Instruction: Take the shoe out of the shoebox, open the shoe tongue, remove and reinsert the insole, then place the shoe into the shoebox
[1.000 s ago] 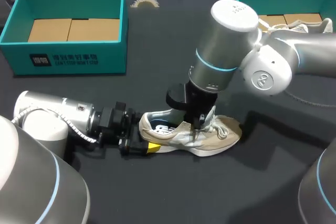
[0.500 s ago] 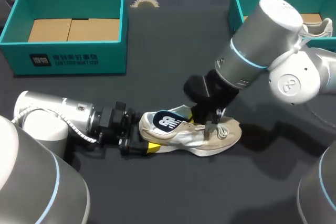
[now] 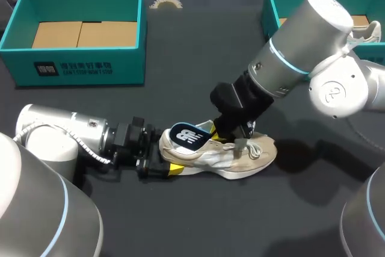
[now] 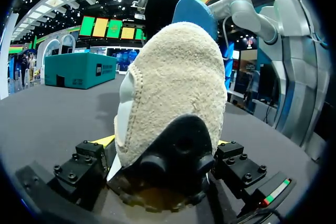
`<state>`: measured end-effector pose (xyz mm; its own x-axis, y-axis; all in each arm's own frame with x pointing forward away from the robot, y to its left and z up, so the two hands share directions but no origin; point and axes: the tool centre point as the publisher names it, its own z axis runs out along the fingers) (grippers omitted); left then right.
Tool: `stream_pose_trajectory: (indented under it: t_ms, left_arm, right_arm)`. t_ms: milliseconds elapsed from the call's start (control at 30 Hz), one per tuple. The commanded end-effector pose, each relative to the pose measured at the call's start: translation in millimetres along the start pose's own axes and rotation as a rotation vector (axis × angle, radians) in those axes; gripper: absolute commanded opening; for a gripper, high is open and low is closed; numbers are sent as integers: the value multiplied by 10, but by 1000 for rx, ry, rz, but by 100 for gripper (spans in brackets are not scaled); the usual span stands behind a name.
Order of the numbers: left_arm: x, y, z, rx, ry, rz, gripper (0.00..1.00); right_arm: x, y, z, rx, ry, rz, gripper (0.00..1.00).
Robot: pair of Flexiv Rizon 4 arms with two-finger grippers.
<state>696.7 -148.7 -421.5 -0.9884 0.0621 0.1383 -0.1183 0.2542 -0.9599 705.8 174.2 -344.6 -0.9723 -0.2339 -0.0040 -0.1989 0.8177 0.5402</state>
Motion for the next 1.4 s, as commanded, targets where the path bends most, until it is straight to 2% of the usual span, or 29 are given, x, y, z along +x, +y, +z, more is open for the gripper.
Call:
stream_pose_trajectory:
  t_ms: [33, 500, 533, 567, 600, 700, 800, 833, 867, 933, 1133, 1333, 1400]
  left_arm:
    - [16, 47, -9, 0, -2, -1, 0]
    - [16, 47, -9, 0, -2, -1, 0]
    - [16, 47, -9, 0, -2, -1, 0]
    - [16, 47, -9, 0, -2, -1, 0]
    - [16, 47, -9, 0, -2, -1, 0]
    - [16, 47, -9, 0, -2, -1, 0]
    - [16, 47, -9, 0, -2, -1, 0]
    - [16, 47, -9, 0, -2, -1, 0]
    - [16, 47, -9, 0, -2, -1, 0]
    - [16, 47, -9, 0, -2, -1, 0]
    - [16, 47, -9, 0, -2, -1, 0]
    - [16, 47, -9, 0, -2, -1, 0]
    - [16, 47, -9, 0, -2, -1, 0]
  right_arm:
    - [-52, 123, 18, 12, 8, -17, 0]
    - [-40, 426, 34, -15, 19, -84, 0]
    - [-36, 443, 34, -18, 22, -84, 8]
    - [-31, 460, 33, -16, 28, -81, 21]
    - [-27, 473, 33, -12, 39, -74, 27]
    - [-24, 497, 31, -9, 57, -51, 41]
    - [-23, 508, 15, -11, 68, -20, 47]
    - [-26, 508, 9, -9, 71, -5, 62]
    - [-31, 507, 4, -8, 72, 6, 66]
    - [-39, 506, -6, -14, 75, 32, 67]
    - [-92, 513, 4, -3, 99, 124, 61]
    - [-149, 531, 23, 27, 132, 216, 43]
    - [-157, 545, 38, 30, 147, 230, 41]
